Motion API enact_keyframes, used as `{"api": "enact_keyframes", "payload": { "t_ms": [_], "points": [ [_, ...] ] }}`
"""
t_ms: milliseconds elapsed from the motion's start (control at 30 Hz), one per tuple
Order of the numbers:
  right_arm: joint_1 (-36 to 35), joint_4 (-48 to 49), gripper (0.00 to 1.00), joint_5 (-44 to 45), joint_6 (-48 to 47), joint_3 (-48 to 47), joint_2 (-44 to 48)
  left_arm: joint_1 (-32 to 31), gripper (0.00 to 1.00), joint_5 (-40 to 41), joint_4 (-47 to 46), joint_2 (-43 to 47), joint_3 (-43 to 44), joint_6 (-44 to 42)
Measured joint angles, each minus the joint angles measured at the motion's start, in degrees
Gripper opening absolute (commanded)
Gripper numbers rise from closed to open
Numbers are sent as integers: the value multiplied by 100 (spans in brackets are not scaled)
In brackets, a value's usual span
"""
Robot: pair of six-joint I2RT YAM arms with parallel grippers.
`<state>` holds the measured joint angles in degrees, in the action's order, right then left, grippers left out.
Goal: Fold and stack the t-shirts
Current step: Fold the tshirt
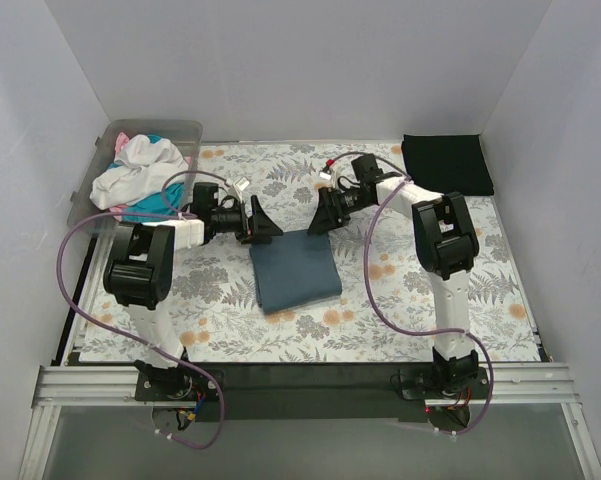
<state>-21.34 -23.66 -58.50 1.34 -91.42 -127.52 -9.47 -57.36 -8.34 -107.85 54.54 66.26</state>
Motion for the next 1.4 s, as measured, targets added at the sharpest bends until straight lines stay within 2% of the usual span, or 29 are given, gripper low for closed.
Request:
{"api": "enact_keyframes", "payload": {
  "t_ms": [33, 167, 367, 500, 600, 800, 867, 1033, 1200, 1300, 1400],
  "points": [
    [24, -2, 98, 72, -42, -122, 61, 2, 83, -2, 26, 37, 155, -28],
    [76, 4, 98, 109, -42, 68, 693, 11, 88, -144, 13, 551, 212, 98],
    [-131, 861, 98, -328, 831, 1464, 2184, -44, 90, -481, -953, 1814, -1202, 1456],
    [-605, 1880, 98, -616, 1788, 2426, 2310, -297, 91, -442, -1641, 1985, -1941, 2306],
    [-896, 2262, 98, -710, 2162, 3008, 2037, -411, 91, -367, -1773, 1810, -2186, 2553],
    [-645, 2529, 98, -1163, 2227, 3414, 1379, -275, 93, -94, -1255, 739, -1952, 1991],
    [-586, 2531, 98, -1270, 2144, 3410, 1349, -166, 93, -365, -1067, 339, -1665, 1902],
    [-573, 2367, 98, -1207, 2009, 3058, 1329, 44, 94, -378, -664, 76, -986, 1464],
    [-564, 2352, 98, -1108, 1926, 2852, 1799, 302, 94, -332, -293, 229, -396, 999],
    [-568, 2374, 98, -1097, 1923, 2876, 2330, 284, 94, -463, -286, 828, -656, 1001],
    [-662, 2465, 98, -1080, 1926, 3008, 2682, 70, 93, -570, -496, 1626, -1296, 1298]
  ]
}}
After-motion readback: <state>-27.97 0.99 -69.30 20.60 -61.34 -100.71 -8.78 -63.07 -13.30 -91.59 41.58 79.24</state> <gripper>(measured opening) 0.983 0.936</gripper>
